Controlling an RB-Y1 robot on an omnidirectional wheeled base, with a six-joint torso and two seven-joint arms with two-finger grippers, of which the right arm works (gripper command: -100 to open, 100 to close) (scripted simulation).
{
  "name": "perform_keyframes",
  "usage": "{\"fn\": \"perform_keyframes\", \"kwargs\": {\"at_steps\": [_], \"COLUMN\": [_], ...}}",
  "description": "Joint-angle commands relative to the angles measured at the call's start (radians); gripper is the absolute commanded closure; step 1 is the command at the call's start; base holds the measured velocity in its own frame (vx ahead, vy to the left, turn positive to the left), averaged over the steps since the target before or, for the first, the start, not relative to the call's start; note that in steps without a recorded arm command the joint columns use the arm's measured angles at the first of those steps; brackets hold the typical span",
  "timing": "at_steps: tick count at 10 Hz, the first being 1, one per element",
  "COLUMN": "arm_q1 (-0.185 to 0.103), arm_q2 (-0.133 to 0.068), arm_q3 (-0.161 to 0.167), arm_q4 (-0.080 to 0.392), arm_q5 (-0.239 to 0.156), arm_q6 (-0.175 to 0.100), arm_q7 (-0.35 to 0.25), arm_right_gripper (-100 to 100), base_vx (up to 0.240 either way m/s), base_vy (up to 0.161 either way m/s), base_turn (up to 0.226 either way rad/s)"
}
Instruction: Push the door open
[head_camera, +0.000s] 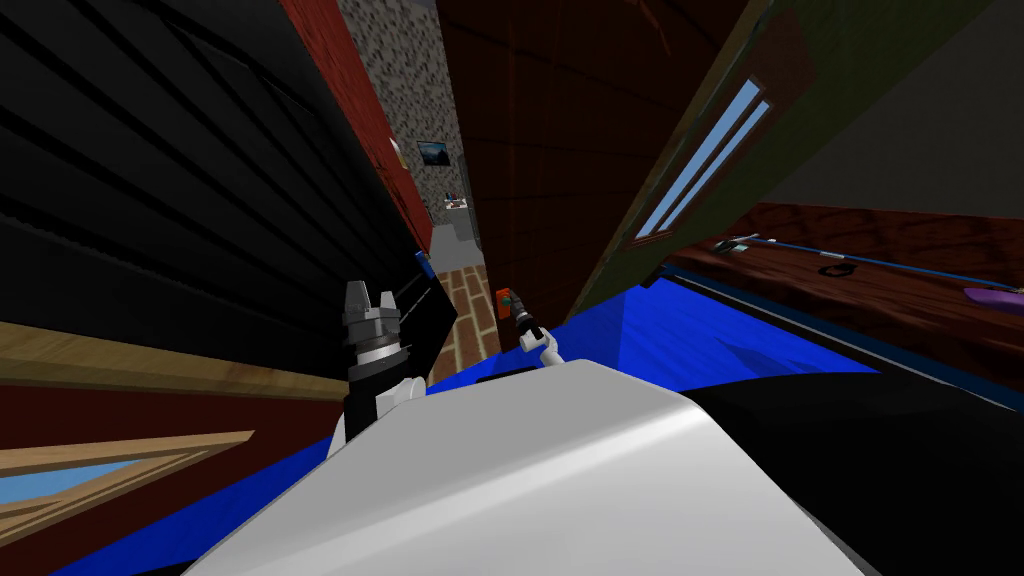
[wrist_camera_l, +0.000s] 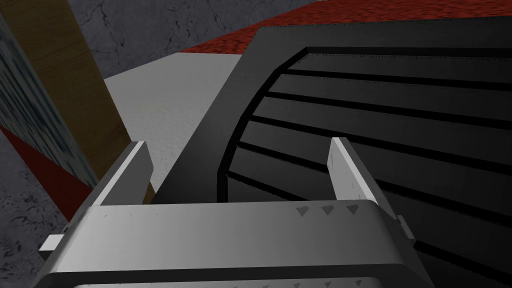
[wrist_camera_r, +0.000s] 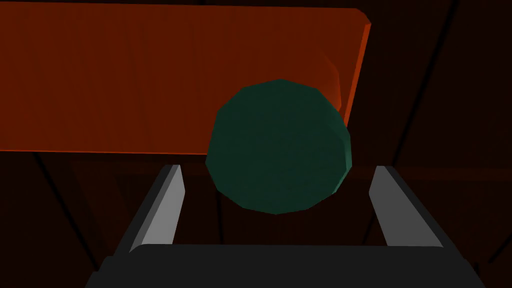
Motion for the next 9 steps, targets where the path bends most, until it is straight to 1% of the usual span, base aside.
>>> {"fn": "perform_keyframes", "kwargs": {"at_steps": [1, 2, 3, 8, 9], "arm_q1": [-0.001, -0.001, -0.001, -0.001, 0.001], "arm_q2": [0.009, 0.006, 0.006, 0.006, -0.006], "arm_q3": [-0.001, 0.000, 0.000, 0.000, 0.007], "arm_q4": [0.000, 0.002, 0.002, 0.002, 0.002], "arm_q5": [0.000, 0.000, 0.000, 0.000, 0.000], "arm_q6": [0.001, -0.001, -0.001, -0.001, 0.002], "arm_q7": [0.000, 0.000, 0.000, 0.000, 0.001], "arm_right_gripper": [-100, -100, 100, 100, 100], "base_vx": [-0.019, -0.003, 0.000, 0.000, 0.059], "base_vy": [0.162, 0.071, -0.007, -0.010, -0.067], "base_turn": [0.006, -0.006, 0.004, 0.009, -0.035]}}
